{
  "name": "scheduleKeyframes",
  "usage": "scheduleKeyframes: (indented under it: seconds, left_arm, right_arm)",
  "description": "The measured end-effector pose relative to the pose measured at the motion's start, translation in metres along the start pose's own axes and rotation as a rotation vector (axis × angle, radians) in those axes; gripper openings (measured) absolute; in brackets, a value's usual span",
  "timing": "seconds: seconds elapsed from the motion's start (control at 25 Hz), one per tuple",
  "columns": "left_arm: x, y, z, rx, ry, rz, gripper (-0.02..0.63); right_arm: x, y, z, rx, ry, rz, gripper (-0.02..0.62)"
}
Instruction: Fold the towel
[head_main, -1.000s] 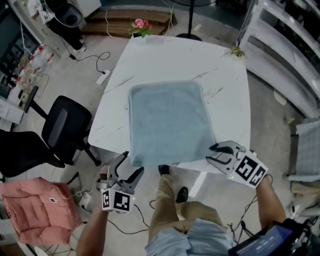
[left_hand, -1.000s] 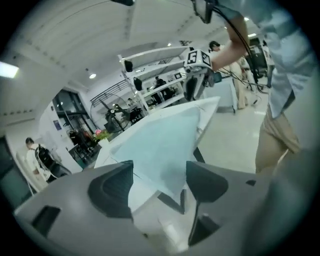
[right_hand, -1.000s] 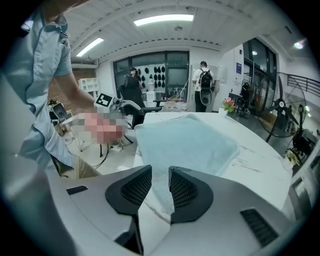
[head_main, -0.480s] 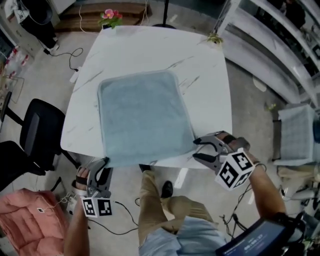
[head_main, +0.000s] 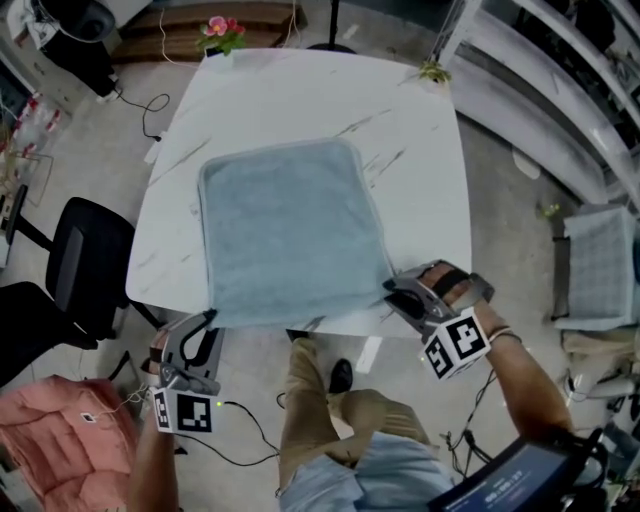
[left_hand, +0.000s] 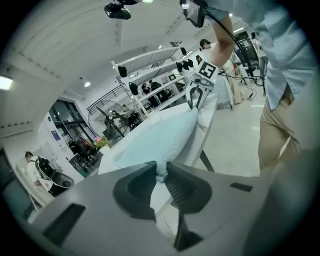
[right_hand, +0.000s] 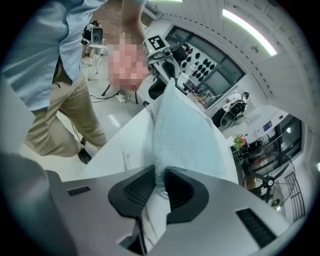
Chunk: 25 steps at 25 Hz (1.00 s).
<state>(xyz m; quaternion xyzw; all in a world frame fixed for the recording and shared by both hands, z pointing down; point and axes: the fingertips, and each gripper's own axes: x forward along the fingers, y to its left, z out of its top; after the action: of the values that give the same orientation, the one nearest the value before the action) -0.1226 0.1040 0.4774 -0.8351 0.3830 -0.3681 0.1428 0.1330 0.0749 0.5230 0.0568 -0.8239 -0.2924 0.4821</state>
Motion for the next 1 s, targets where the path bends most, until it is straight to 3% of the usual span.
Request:
scheduleKeyframes:
  seconds: [0.04,0.24,0.56,0.72,1.0]
  left_arm:
    - [-0.001,0.004,0.003,0.002,0.007,-0.003,0.052]
    - [-0.016,0.001,0.012,-0.012,0.024,-0.038,0.051]
    - [-0.051,-0.016,0.038,-0.095,0.018,-0.11,0.049]
    - [-0.058,-0.001,0.053,-0.192,-0.009,-0.136,0.048]
    - [-0.028,0.077,0.076,-0.435,-0.019,-0.149,0.048]
  right_arm:
    - [0.0,-0.001,-0.001,0.001,-0.004,-0.011,0.05]
    - [-0.019,-0.001,0.005,0.065,-0.04,-0.025,0.041]
    - [-0.064,0.013,0.023,0.163,-0.074,0.109,0.038]
    - [-0.083,-0.005,0.031,0.237,-0.102,0.135,0.038]
    - [-0.086,-0.09,0.026,0.295,-0.137,0.105,0.037]
